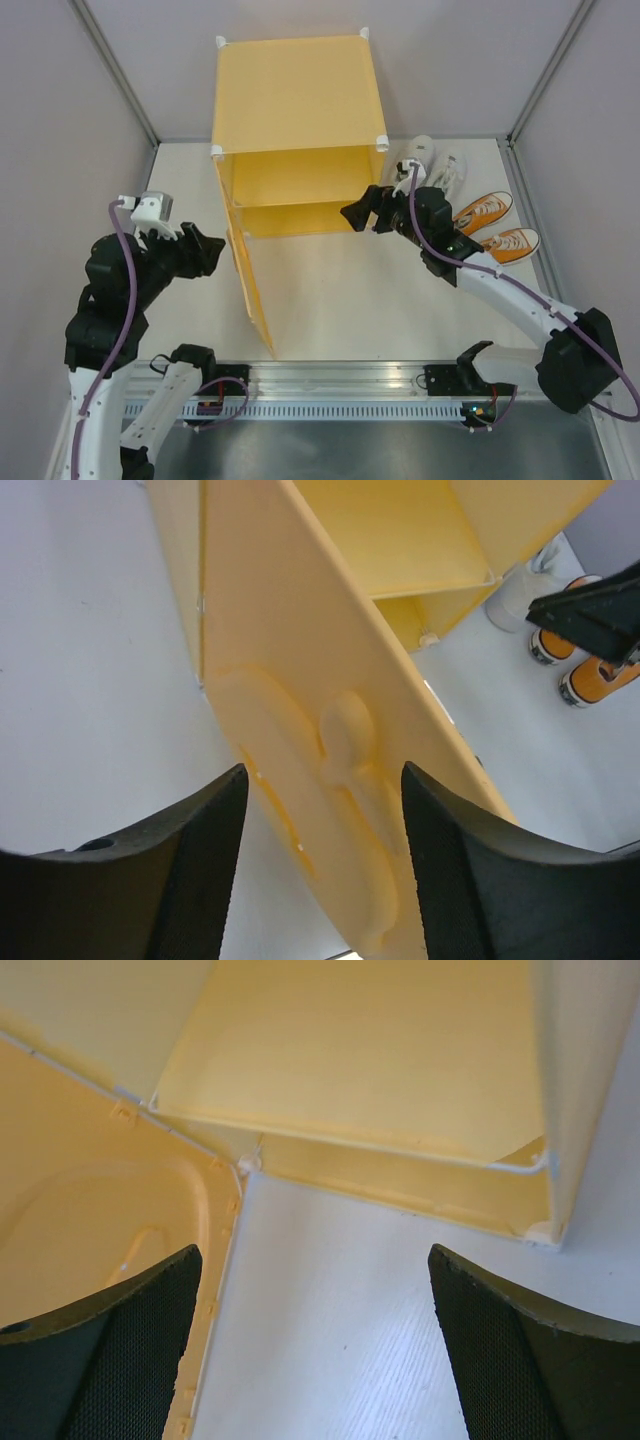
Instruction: Place and organize the shoes in the shoe cabinet
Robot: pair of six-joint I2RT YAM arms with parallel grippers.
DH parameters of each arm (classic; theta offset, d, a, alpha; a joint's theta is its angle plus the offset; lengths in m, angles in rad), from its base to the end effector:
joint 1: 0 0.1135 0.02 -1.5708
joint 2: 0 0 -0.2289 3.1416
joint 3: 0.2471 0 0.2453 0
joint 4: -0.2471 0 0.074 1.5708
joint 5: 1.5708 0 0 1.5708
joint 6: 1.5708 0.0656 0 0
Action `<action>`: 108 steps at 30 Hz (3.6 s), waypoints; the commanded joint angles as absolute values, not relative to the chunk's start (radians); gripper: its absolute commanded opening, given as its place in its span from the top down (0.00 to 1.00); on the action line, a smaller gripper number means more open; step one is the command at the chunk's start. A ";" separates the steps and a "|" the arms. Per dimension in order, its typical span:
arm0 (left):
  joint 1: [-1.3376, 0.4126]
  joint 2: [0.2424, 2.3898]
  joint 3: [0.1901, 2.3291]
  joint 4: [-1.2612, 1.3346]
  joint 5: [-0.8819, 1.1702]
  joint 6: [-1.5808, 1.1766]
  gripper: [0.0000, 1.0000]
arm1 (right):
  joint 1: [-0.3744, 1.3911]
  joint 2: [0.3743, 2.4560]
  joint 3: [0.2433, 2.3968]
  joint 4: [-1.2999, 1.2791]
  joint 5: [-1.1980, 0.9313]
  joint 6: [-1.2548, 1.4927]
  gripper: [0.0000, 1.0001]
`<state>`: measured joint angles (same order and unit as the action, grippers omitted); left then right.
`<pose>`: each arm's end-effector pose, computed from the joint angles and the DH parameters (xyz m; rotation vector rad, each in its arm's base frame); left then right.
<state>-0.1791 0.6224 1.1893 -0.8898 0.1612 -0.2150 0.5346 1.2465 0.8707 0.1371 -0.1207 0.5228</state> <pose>0.1300 -0.0342 0.3813 0.0767 1.9098 -0.4201 0.2761 0.1726 0.2661 -0.1009 1.8904 0.8482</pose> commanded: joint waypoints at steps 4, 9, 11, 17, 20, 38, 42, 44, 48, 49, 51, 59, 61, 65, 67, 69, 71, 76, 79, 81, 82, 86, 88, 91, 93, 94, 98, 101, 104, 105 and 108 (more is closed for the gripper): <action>-0.179 0.558 1.252 -0.887 0.164 -0.354 0.26 | 0.747 1.132 0.764 0.187 0.081 0.529 0.02; -0.179 0.532 1.250 -0.882 0.259 -0.425 0.24 | 0.986 1.169 0.749 0.242 0.254 0.548 0.02; -0.179 0.543 1.262 -0.881 0.282 -0.436 0.23 | 1.102 1.233 0.790 0.258 0.300 0.540 0.02; -0.179 0.580 1.261 -0.885 0.262 -0.399 0.22 | 1.290 1.419 0.922 0.270 0.414 0.503 0.02; -0.179 0.606 1.244 -0.903 0.244 -0.371 0.22 | 1.322 1.471 0.960 0.273 0.416 0.497 0.02; -0.179 0.721 1.270 -0.896 0.252 -0.278 0.23 | 1.381 1.617 1.074 0.327 0.377 0.485 0.02; -0.179 0.729 1.250 -0.896 0.250 -0.252 0.28 | 1.381 1.568 1.069 0.278 0.420 0.482 0.02; -0.179 0.723 1.239 -0.894 0.250 -0.244 0.35 | 1.381 1.527 1.036 0.249 0.465 0.480 0.02; -0.186 0.690 1.212 -0.865 0.253 -0.230 0.41 | 1.361 1.349 0.945 0.181 0.521 0.497 0.02; -0.189 0.684 1.189 -0.855 0.253 -0.227 0.42 | 1.348 1.312 0.901 0.169 0.532 0.512 0.02; -0.190 0.670 1.167 -0.836 0.261 -0.218 0.46 | 1.335 1.199 0.858 0.111 0.564 0.529 0.02; -0.199 0.621 1.091 -0.746 0.314 -0.206 0.47 | 1.007 0.810 0.744 -0.245 0.732 0.658 0.02; -0.199 0.611 1.083 -0.724 0.322 -0.207 0.47 | 0.912 0.792 0.770 -0.305 0.706 0.625 0.02; -0.199 0.604 1.060 -0.712 0.318 -0.215 0.47 | 0.660 0.880 0.808 -0.318 0.554 0.581 0.02; -0.199 0.606 1.058 -0.709 0.316 -0.215 0.47 | 0.563 0.984 0.824 -0.281 0.385 0.580 0.02; -0.199 0.607 1.060 -0.709 0.316 -0.213 0.47 | 0.434 1.057 0.837 -0.233 0.296 0.577 0.03; -0.201 0.606 1.058 -0.709 0.316 -0.213 0.47 | 0.359 1.158 0.877 -0.207 0.226 0.568 0.06; -0.209 0.600 1.048 -0.707 0.304 -0.213 0.46 | 0.308 1.355 1.038 -0.169 0.181 0.526 0.22; -0.222 0.595 1.048 -0.709 0.292 -0.212 0.45 | 0.291 1.464 1.148 -0.184 0.169 0.520 0.39; -0.232 0.588 1.048 -0.709 0.281 -0.207 0.44 | 0.287 1.515 1.202 -0.211 0.179 0.525 0.48; -0.242 0.586 1.048 -0.710 0.270 -0.206 0.44 | 0.287 1.557 1.247 -0.219 0.193 0.538 0.47; -0.271 0.578 1.043 -0.712 0.235 -0.198 0.43 | 0.267 1.643 1.316 -0.250 0.219 0.618 0.40; -0.282 0.583 1.046 -0.712 0.224 -0.196 0.43 | 0.261 1.678 1.337 -0.261 0.235 0.646 0.36; -0.301 0.586 1.045 -0.713 0.213 -0.193 0.42 | 0.255 1.723 1.373 -0.267 0.239 0.663 0.34; -0.313 0.584 1.046 -0.716 0.190 -0.190 0.42 | 0.256 1.755 1.394 -0.285 0.258 0.661 0.34; -0.327 0.584 1.048 -0.719 0.183 -0.189 0.42 | 0.255 1.766 1.414 -0.288 0.277 0.658 0.34; -0.354 0.580 1.051 -0.724 0.150 -0.181 0.41 | 0.242 1.812 1.456 -0.295 0.279 0.650 0.36; -0.379 0.583 1.052 -0.724 0.144 -0.176 0.40 | 0.229 1.851 1.488 -0.310 0.278 0.652 0.36; -0.400 0.581 1.057 -0.733 0.109 -0.170 0.40 | 0.216 1.885 1.502 -0.318 0.281 0.660 0.36; -0.405 0.580 1.057 -0.733 0.098 -0.170 0.40 | 0.213 1.897 1.503 -0.319 0.281 0.661 0.36; -0.411 0.577 1.055 -0.735 0.092 -0.169 0.40 | 0.201 1.919 1.503 -0.313 0.265 0.666 0.36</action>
<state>-0.4015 0.5751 1.0668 -0.6331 0.1280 -0.2321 0.2138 1.8923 1.4689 -0.3042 0.2626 0.6468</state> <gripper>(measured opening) 0.602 0.639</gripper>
